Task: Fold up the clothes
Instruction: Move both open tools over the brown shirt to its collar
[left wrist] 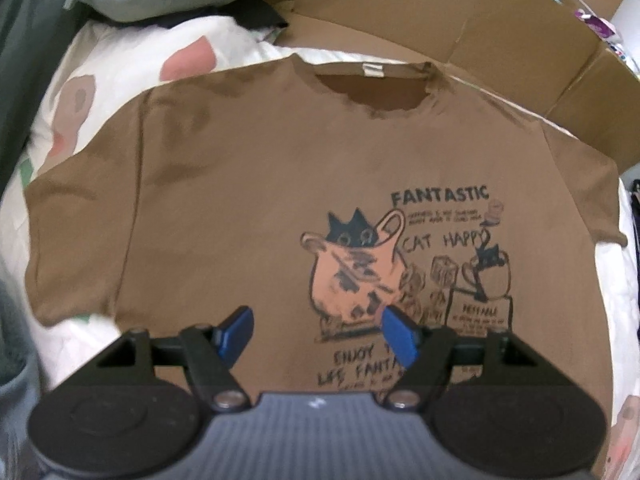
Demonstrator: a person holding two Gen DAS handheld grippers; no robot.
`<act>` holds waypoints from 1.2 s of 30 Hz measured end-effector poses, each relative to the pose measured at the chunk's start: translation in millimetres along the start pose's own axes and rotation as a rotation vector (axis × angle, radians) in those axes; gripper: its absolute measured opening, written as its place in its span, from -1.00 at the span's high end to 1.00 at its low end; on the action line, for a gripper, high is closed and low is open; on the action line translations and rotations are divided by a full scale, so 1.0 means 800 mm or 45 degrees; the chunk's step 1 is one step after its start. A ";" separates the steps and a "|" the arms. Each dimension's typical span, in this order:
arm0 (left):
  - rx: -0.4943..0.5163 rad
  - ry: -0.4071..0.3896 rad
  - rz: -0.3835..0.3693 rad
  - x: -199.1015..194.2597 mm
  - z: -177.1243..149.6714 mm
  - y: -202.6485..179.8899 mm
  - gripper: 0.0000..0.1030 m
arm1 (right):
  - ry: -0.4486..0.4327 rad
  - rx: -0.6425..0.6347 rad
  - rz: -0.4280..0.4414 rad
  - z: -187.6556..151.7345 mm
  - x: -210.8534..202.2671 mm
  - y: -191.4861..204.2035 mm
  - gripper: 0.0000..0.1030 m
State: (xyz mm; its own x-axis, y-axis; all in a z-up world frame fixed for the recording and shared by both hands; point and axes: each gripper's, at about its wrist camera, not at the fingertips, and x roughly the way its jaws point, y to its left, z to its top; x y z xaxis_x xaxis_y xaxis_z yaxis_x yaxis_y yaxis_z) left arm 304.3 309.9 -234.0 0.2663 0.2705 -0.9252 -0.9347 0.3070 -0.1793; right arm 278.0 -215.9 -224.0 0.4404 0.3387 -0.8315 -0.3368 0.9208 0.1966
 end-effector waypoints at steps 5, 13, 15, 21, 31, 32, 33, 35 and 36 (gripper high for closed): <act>-0.064 -0.047 -0.021 0.017 0.013 0.003 -0.42 | -0.042 0.010 -0.004 0.033 0.031 0.001 0.13; -0.079 -0.144 -0.011 0.051 0.032 -0.006 -0.38 | -0.102 0.005 0.018 0.070 0.098 -0.001 0.13; -0.091 -0.158 -0.017 0.062 0.037 -0.007 -0.35 | -0.118 -0.002 0.031 0.076 0.116 -0.001 0.13; -0.083 -0.205 -0.022 0.089 0.050 -0.016 -0.22 | -0.144 -0.022 0.050 0.092 0.176 0.004 0.26; -0.049 -0.236 -0.046 0.121 0.084 -0.041 -0.12 | -0.162 -0.020 0.038 0.130 0.255 0.005 0.57; -0.046 -0.240 -0.048 0.124 0.087 -0.044 -0.12 | -0.166 -0.014 0.039 0.134 0.261 0.005 0.57; -0.043 -0.243 -0.049 0.127 0.091 -0.047 -0.11 | -0.169 -0.009 0.039 0.138 0.267 0.005 0.58; -0.038 -0.250 -0.053 0.132 0.098 -0.053 -0.08 | -0.178 -0.006 0.036 0.145 0.278 0.006 0.64; -0.035 -0.253 -0.055 0.135 0.101 -0.056 -0.08 | -0.180 -0.007 0.033 0.149 0.283 0.007 0.67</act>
